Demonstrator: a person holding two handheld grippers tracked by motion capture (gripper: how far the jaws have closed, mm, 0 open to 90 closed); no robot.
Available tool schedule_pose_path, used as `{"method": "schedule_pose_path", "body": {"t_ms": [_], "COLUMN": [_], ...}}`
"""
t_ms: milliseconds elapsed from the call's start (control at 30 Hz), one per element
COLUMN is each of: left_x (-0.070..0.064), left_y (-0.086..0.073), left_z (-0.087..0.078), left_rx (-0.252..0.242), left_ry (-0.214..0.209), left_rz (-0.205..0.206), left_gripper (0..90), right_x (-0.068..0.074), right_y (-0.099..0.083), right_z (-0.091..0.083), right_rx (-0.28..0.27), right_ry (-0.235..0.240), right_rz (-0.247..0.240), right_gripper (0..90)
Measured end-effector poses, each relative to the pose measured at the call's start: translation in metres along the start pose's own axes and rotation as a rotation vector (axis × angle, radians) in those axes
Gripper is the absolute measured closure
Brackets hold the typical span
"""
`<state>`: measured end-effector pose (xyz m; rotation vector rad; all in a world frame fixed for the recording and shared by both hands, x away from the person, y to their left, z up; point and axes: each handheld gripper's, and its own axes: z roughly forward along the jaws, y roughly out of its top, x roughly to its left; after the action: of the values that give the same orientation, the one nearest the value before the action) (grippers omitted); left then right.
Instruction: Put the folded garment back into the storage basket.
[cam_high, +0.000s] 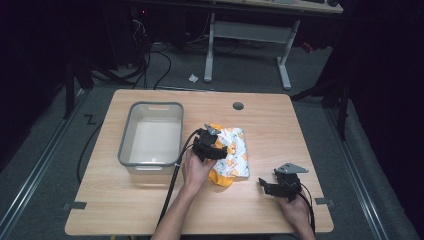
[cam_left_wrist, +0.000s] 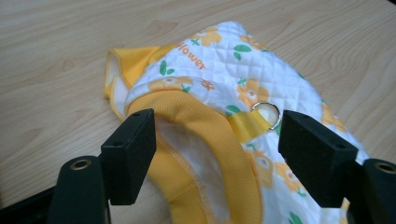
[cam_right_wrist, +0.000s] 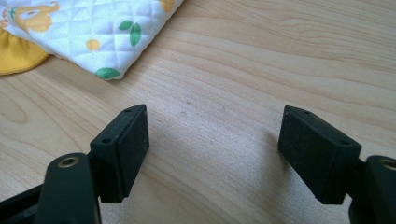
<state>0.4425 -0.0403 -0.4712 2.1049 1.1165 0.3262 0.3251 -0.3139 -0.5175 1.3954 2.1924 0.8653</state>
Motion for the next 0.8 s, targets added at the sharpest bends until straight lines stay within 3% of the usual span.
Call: {"method": "schedule_pose_path", "body": {"t_ms": [233, 433, 667, 800], "left_x": [-0.004, 0.0, 0.003, 0.007], "left_y": [0.002, 0.0, -0.003, -0.008], "left_z": [0.013, 0.025, 0.036, 0.046], "left_rx": [0.014, 0.035, 0.074, 0.108], "left_ry": [0.009, 0.022, 0.073, 0.05], "left_rz": [-0.002, -0.024, -0.019, -0.052], "left_gripper": [27.5, 27.7, 27.8, 25.7], "right_x": [0.0, 0.0, 0.0, 0.0], "right_y": [0.0, 0.0, 0.0, 0.0], "right_z": [0.0, 0.0, 0.0, 0.0], "right_rx": [0.0, 0.0, 0.0, -0.001], "right_ry": [0.0, 0.002, 0.002, 0.003], "right_rz": [0.0, -0.002, -0.002, -0.003], "right_gripper": [24.8, 24.8, 24.8, 24.8]}}
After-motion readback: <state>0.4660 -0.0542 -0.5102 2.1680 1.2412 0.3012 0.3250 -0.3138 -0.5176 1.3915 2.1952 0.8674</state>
